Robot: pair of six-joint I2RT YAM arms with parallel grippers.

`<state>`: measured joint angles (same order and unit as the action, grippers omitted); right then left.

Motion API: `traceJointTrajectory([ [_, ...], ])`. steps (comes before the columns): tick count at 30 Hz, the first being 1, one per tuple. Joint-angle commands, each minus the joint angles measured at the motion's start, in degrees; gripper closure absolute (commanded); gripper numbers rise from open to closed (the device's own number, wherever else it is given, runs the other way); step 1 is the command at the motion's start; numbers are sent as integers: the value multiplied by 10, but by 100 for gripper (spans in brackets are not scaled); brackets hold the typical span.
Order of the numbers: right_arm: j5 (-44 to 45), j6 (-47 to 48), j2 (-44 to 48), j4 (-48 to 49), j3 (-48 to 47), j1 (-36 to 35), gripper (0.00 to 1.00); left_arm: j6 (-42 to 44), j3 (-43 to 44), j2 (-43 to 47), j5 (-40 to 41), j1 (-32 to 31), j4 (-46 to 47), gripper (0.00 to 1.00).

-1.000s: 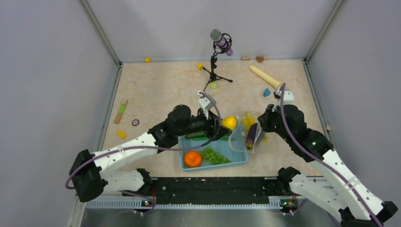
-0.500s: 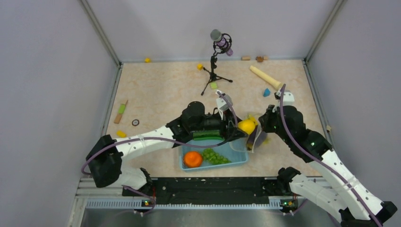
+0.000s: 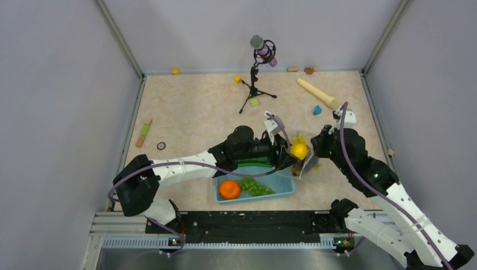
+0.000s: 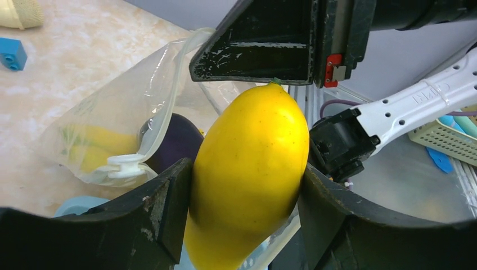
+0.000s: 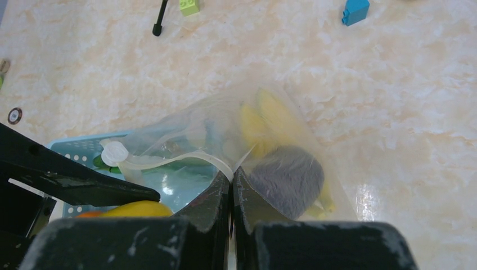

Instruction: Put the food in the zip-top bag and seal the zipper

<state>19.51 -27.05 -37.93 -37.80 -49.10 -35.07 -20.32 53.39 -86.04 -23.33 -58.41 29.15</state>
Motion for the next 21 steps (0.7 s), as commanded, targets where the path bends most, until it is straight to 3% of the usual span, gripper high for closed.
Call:
traceJointTrajectory([
  [1, 8, -6, 7, 33, 0, 3, 100, -15, 15, 2, 49, -3, 31, 31],
  [6, 7, -3, 8, 34, 0, 3, 100, -17, 17, 6, 60, -5, 20, 11],
  [14, 2, -1, 12, 37, 1, 3, 100, -14, 15, 13, 82, -8, -3, 8],
  [21, 1, -1, 15, 37, 2, 4, 100, -14, -19, 73, 134, -8, -54, 5],
])
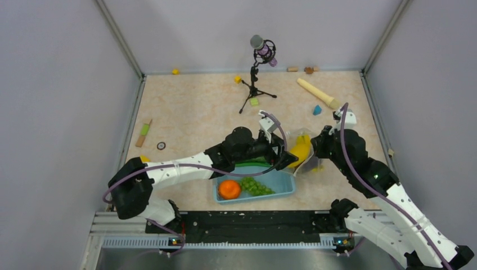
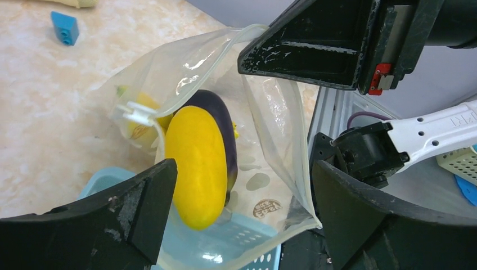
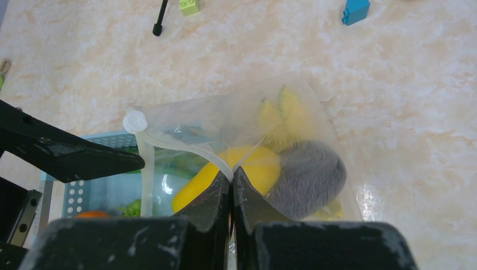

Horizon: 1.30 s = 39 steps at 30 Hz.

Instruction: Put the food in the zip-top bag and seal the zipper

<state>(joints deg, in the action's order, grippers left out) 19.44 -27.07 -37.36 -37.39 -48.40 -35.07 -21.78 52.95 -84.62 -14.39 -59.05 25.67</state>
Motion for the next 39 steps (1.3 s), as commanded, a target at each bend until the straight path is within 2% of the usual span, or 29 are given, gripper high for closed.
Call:
traceJointTrajectory([
  [1, 2, 0, 9, 34, -5, 4, 100, -1, -22, 67, 64, -1, -23, 3],
  [4, 5, 0, 10, 34, -5, 4, 100, 3, -44, 89, 102, -2, -36, 3],
  [7, 3, 0, 9, 35, -4, 3, 100, 4, -46, 110, 137, 0, -98, 3],
  [9, 2, 0, 8, 37, -2, 3, 100, -12, -51, 129, 202, 0, -131, 3],
  [12, 0, 0, 9, 38, 1, 4, 100, -10, -67, 162, 230, 3, -162, 3],
  [17, -3, 6, 10, 39, 0, 4, 100, -47, -75, 208, 274, 3, -251, 3],
  [20, 1, 5, 14, 39, 1, 3, 100, -80, -69, 223, 294, 3, -353, 3],
  [24, -7, 6, 16, 39, 2, 4, 100, -102, -80, 244, 301, 3, -449, 3],
  [28, -1, 4, 13, 39, 2, 3, 100, -101, -54, 254, 282, 3, -557, 3],
  [36, 6, 5, 9, 40, 2, 4, 100, -98, -58, 230, 236, 3, -613, 3],
  [39, 7, 5, 10, 39, 2, 4, 100, -96, -49, 206, 184, 3, -636, 3],
])
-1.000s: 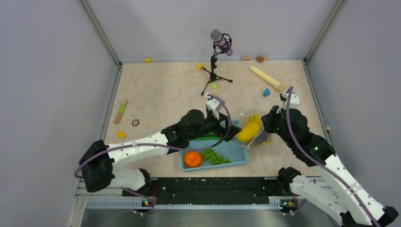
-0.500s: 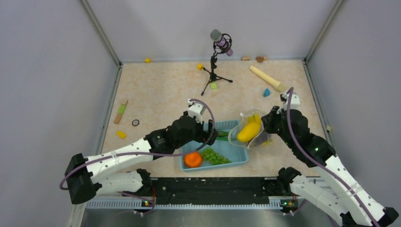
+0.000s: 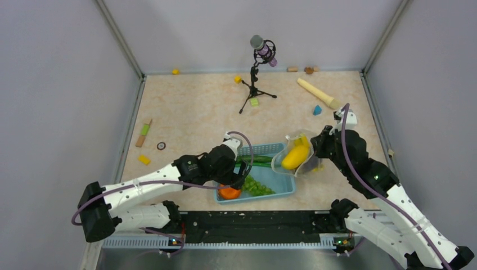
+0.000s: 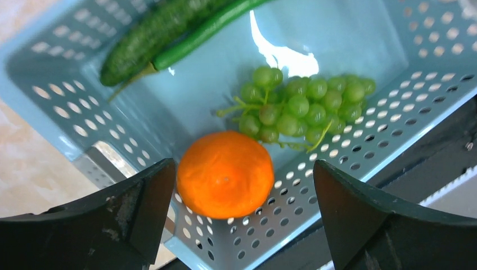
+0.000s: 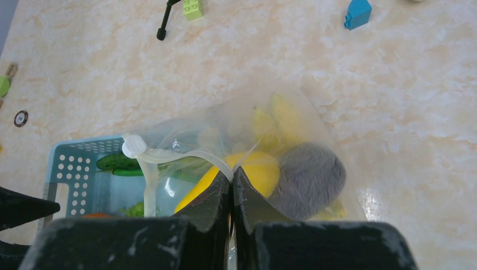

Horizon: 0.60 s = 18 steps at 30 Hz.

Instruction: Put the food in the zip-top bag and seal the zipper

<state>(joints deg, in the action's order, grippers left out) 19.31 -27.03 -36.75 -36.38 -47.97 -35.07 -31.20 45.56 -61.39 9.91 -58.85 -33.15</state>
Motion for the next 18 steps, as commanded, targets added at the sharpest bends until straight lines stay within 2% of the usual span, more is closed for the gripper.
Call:
traceJointTrajectory([
  [1, 12, 5, 4, 29, -3, 4, 100, 1, 31, -36, -79, 1, -58, 3],
  [5, 7, 4, 2, 28, -2, 3, 100, 8, 55, -86, -91, 1, -118, 3],
  [10, 4, 6, 1, 28, -3, 4, 100, 14, 59, -125, -76, 1, -121, 6],
  [14, -2, 4, 0, 28, -3, 4, 100, 16, 59, -123, -63, 1, -110, 7],
  [18, 3, 5, 0, 28, -3, 4, 100, 25, 56, -123, -85, 1, -102, 10],
])
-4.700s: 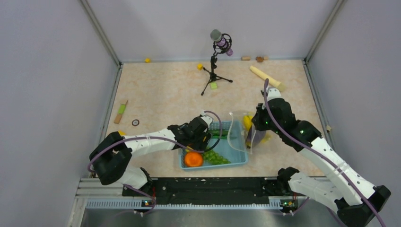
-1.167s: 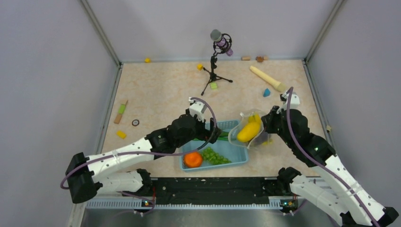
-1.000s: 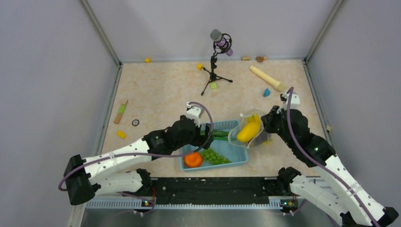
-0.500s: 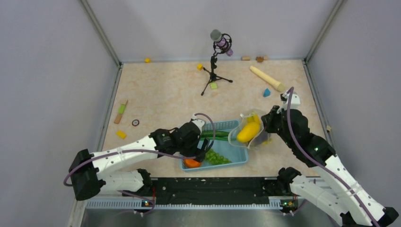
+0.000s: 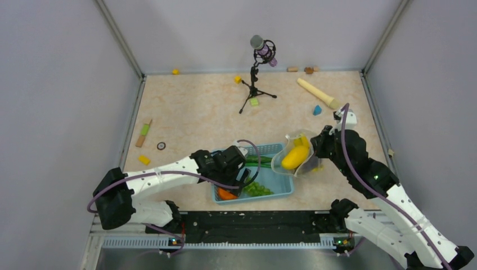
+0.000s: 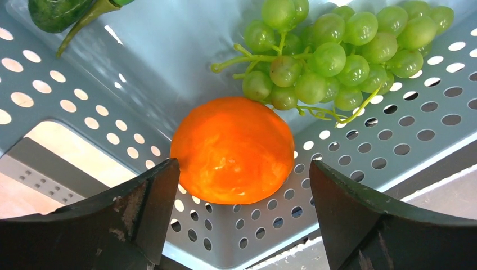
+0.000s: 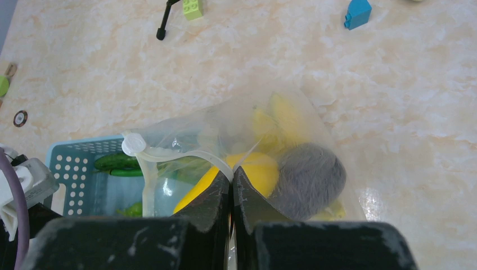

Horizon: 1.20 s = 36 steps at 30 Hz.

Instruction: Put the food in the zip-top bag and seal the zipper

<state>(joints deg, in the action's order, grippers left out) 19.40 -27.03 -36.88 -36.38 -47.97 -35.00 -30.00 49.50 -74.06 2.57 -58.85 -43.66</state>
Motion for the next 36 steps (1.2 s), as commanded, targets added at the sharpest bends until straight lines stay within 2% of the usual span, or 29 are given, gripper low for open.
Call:
traceJointTrajectory([
  [1, 2, 4, 1, 28, -2, 3, 100, 14, 16, 2, -17, 1, 4, 10],
  [9, -1, 6, 1, 29, -3, 3, 100, 24, 26, -54, -41, 0, -2, 19],
  [21, 2, 6, 2, 28, -3, 3, 100, 42, 25, -78, -63, 0, 43, 22],
  [32, 5, 7, 3, 28, -2, 3, 100, 59, 30, -122, -90, 0, 63, 13],
  [34, 7, 7, 4, 28, -2, 3, 100, 61, 33, -128, -92, 0, 63, 8],
  [36, 5, 7, 3, 28, -2, 3, 100, 63, 34, -131, -92, 0, 63, 7],
])
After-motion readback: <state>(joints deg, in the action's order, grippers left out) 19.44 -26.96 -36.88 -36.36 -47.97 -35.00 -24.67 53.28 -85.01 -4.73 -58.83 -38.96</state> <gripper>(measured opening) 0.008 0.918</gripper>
